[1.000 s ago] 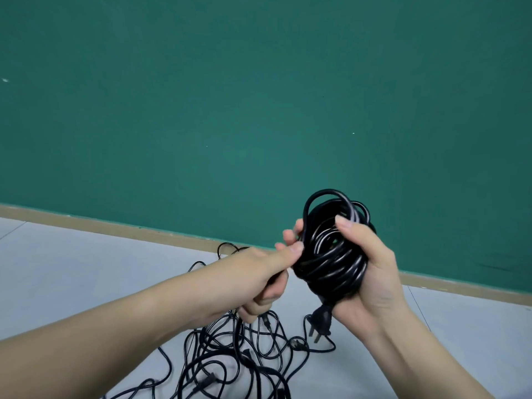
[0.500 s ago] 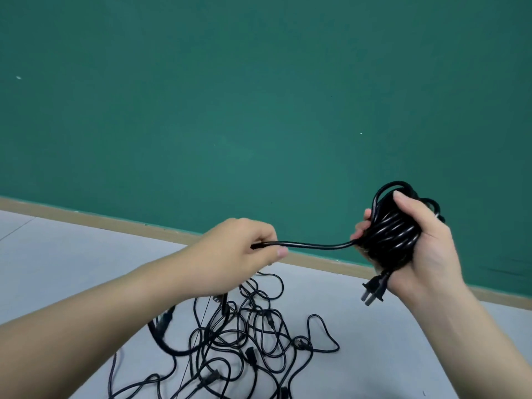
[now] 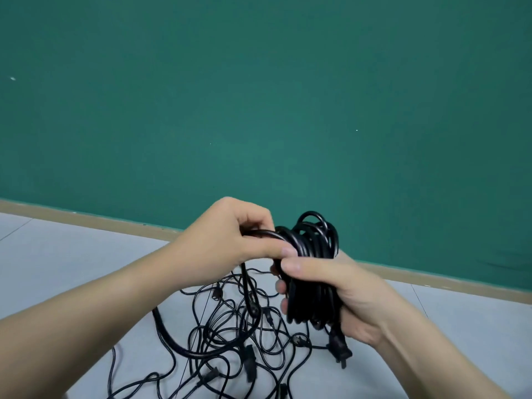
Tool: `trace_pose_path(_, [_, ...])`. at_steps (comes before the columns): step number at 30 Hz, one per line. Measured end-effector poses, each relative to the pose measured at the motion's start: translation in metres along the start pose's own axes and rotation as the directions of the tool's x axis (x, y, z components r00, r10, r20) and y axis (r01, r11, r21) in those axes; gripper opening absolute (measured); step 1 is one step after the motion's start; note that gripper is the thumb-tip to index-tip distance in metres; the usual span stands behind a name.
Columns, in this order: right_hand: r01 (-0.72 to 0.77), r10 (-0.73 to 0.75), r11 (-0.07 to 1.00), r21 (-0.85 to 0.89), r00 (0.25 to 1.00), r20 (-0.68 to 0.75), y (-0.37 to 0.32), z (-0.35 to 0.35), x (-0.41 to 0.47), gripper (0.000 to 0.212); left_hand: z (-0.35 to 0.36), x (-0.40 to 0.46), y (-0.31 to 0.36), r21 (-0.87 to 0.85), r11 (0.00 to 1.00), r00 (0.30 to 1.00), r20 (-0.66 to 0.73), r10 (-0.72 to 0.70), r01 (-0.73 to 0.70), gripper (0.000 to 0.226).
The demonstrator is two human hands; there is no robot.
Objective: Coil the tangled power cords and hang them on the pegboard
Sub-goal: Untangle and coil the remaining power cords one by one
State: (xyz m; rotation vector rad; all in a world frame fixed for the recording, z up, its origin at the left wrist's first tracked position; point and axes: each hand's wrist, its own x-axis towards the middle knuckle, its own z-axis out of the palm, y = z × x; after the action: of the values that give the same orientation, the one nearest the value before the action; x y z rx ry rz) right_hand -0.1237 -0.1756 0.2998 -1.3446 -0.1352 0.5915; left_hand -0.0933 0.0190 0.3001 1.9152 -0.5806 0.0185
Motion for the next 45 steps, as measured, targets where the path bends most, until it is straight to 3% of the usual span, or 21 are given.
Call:
trace_pose_path(2, [-0.025, 0.025, 1.0, 0.009, 0.999, 0.027, 0.002, 0.005, -0.001, 0.031, -0.003, 0.001, -0.003, 0.036, 0.997, 0.997, -0.024, -0.07, 0.07, 0.061])
trace_pose_path(5, [-0.088, 0.088, 0.995, 0.045, 0.996, -0.006, 0.006, 0.007, 0.0, 0.035, 0.0, 0.0, -0.006, 0.095, 0.991, 0.994, -0.058, -0.092, 0.097, 0.068])
trace_pose_path(8, [-0.098, 0.1, 0.98, 0.171, 0.995, -0.005, 0.006, 0.005, 0.001, 0.039, 0.003, 0.0, -0.005, 0.084, 0.995, 0.994, -0.099, -0.046, 0.054, 0.066])
trace_pose_path(14, [-0.008, -0.06, 0.925, 0.381, 0.984, 0.166, -0.007, -0.014, 0.002, 0.056, -0.002, 0.005, -0.011, 0.082, 0.996, 0.998, 0.061, -0.025, 0.02, 0.063])
trace_pose_path(17, [0.022, -0.082, 0.9, 0.436, 0.989, 0.121, -0.013, -0.022, 0.002, 0.054, -0.004, 0.005, -0.014, 0.085, 0.995, 0.993, 0.097, -0.065, 0.057, 0.054])
trace_pose_path(22, [0.095, -0.122, 0.857, 0.507, 0.992, 0.019, -0.018, -0.029, 0.003, 0.055, -0.01, 0.005, -0.022, 0.249, 0.962, 0.984, 0.11, -0.141, 0.11, 0.045])
trace_pose_path(24, [0.118, -0.124, 0.847, 0.519, 0.992, -0.022, -0.017, -0.029, 0.005, 0.051, -0.009, 0.005, -0.023, 0.197, 0.972, 0.983, 0.105, -0.15, 0.127, 0.045])
trace_pose_path(27, [0.107, -0.078, 0.873, 0.475, 0.994, -0.079, -0.014, -0.03, 0.006, 0.052, 0.0, 0.005, -0.016, -0.023, 0.991, 0.986, 0.109, -0.128, 0.131, 0.042])
trace_pose_path(31, [0.055, -0.007, 0.932, 0.357, 0.991, -0.133, -0.008, -0.027, 0.008, 0.08, 0.012, 0.004, -0.003, -0.264, 0.94, 0.972, 0.151, -0.179, 0.214, 0.043])
trace_pose_path(32, [0.064, -0.022, 0.934, 0.352, 0.992, -0.122, -0.007, -0.025, 0.008, 0.079, 0.015, 0.003, 0.0, -0.27, 0.933, 0.966, 0.165, -0.198, 0.237, 0.041])
trace_pose_path(35, [0.099, -0.084, 0.966, 0.238, 0.994, -0.074, -0.006, -0.016, 0.008, 0.043, 0.021, 0.0, 0.001, -0.271, 0.914, 0.943, 0.225, -0.246, 0.303, 0.04])
trace_pose_path(40, [0.151, -0.14, 0.957, 0.248, 0.988, -0.059, 0.004, -0.009, 0.012, 0.044, 0.026, 0.0, 0.0, -0.238, 0.868, 0.887, 0.277, -0.37, 0.436, 0.052])
trace_pose_path(43, [0.134, -0.133, 0.949, 0.285, 0.991, -0.021, 0.008, -0.002, 0.01, 0.04, 0.022, 0.001, -0.003, -0.133, 0.828, 0.816, 0.314, -0.486, 0.544, 0.067])
trace_pose_path(45, [0.133, -0.137, 0.915, 0.381, 0.99, -0.019, 0.007, -0.001, 0.009, 0.058, 0.02, 0.0, -0.003, -0.059, 0.807, 0.761, 0.379, -0.526, 0.587, 0.076])
